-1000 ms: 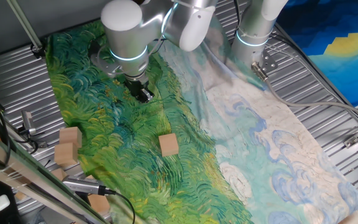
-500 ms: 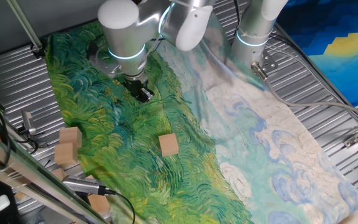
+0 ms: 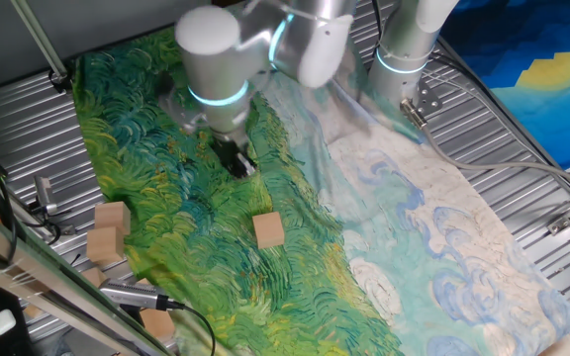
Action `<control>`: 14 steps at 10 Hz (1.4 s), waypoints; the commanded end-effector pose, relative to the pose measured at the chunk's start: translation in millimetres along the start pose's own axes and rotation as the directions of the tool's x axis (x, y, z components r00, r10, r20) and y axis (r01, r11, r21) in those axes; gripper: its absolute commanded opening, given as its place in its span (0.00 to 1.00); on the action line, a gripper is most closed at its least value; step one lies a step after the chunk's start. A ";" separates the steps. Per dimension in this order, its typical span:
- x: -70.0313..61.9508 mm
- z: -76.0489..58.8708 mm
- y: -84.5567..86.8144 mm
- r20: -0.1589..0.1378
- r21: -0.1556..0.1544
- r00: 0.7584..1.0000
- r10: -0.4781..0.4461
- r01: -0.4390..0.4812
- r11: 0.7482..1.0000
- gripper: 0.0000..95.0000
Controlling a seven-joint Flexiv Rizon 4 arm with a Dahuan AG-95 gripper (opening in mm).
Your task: Pick up one small block
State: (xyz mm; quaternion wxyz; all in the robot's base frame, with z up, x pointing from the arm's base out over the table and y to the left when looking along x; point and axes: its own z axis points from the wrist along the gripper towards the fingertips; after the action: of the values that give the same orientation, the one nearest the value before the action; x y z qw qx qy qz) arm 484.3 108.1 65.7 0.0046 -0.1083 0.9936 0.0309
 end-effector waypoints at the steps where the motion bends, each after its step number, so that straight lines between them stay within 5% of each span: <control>1: -15.4 -7.0 51.8 -0.028 0.022 0.996 0.088 -0.088 0.996 0.00; 4: -24.1 -8.1 87.8 -0.038 0.042 0.989 0.145 -0.143 0.989 0.00; 7: -26.0 -5.5 102.8 -0.038 0.046 0.988 0.151 -0.150 0.988 0.00; 9: -26.0 -5.5 102.7 -0.034 0.044 0.990 0.134 -0.133 0.990 0.80; 10: -26.0 -5.5 102.7 -0.033 0.046 0.988 0.148 -0.146 0.988 1.00; 13: -25.1 -5.6 101.9 -0.032 0.047 0.986 0.167 -0.165 0.985 1.00; 14: -24.4 -5.8 100.7 -0.027 0.049 0.987 0.157 -0.155 0.987 0.80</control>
State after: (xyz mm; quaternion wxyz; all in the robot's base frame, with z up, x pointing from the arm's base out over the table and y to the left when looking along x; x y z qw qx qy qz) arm 486.6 209.8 77.9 -0.0140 -0.0235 0.9996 0.0047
